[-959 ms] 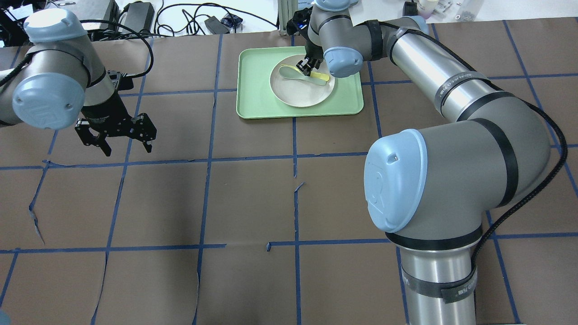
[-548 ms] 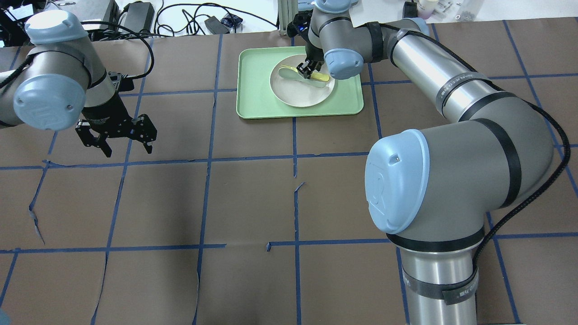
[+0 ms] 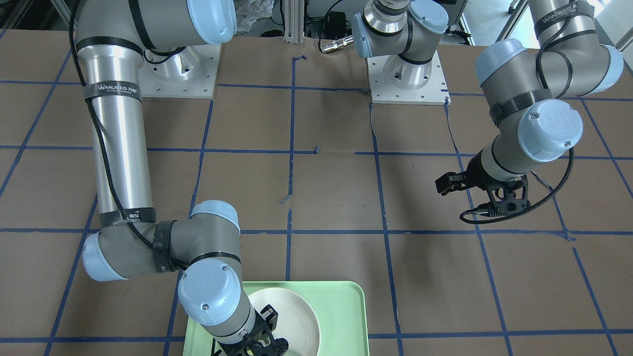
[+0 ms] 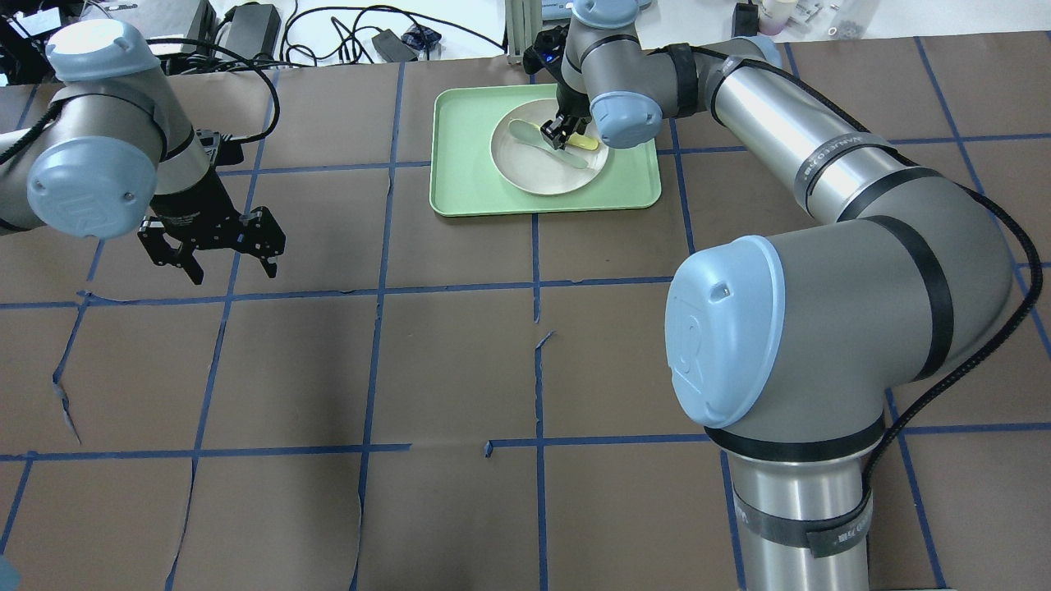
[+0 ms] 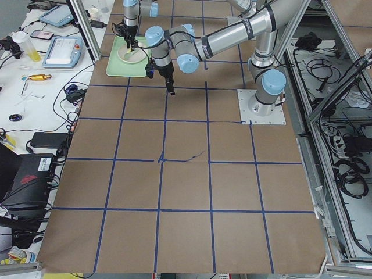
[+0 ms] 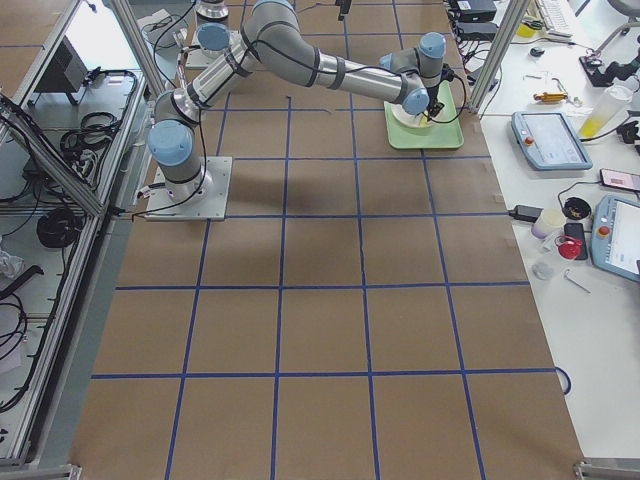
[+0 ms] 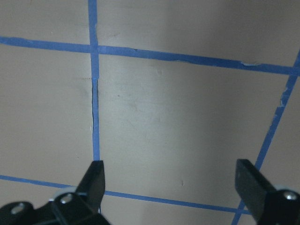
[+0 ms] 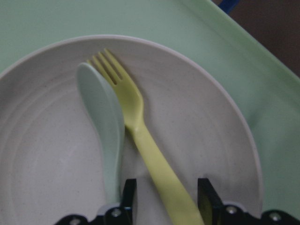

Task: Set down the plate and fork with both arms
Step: 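Close the right gripper on the yellow fork handle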

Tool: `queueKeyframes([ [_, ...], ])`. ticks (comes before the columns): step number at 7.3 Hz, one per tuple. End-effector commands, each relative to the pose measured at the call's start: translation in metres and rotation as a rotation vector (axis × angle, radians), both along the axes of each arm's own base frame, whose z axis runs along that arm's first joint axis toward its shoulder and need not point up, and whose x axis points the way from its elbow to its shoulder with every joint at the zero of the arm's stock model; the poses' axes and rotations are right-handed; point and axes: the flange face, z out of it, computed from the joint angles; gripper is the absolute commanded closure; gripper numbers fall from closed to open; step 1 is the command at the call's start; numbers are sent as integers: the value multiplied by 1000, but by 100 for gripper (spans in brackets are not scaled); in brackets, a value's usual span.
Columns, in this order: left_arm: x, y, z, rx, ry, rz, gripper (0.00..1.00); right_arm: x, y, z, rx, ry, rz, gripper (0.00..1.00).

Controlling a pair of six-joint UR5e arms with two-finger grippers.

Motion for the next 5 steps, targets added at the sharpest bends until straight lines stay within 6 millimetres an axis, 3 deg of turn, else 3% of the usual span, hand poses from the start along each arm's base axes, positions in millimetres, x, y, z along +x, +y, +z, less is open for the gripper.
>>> queueKeyframes([
  [1,0,0,0,0,0,0,0,-1,4,-3,9,3,4,51],
  [3,0,0,0,0,-1,-2,0,-1,5,-5,13,8,18,100],
  [5,4,1,5,-2,-40,-9,0,-2,14,-8,35,15,21,100],
])
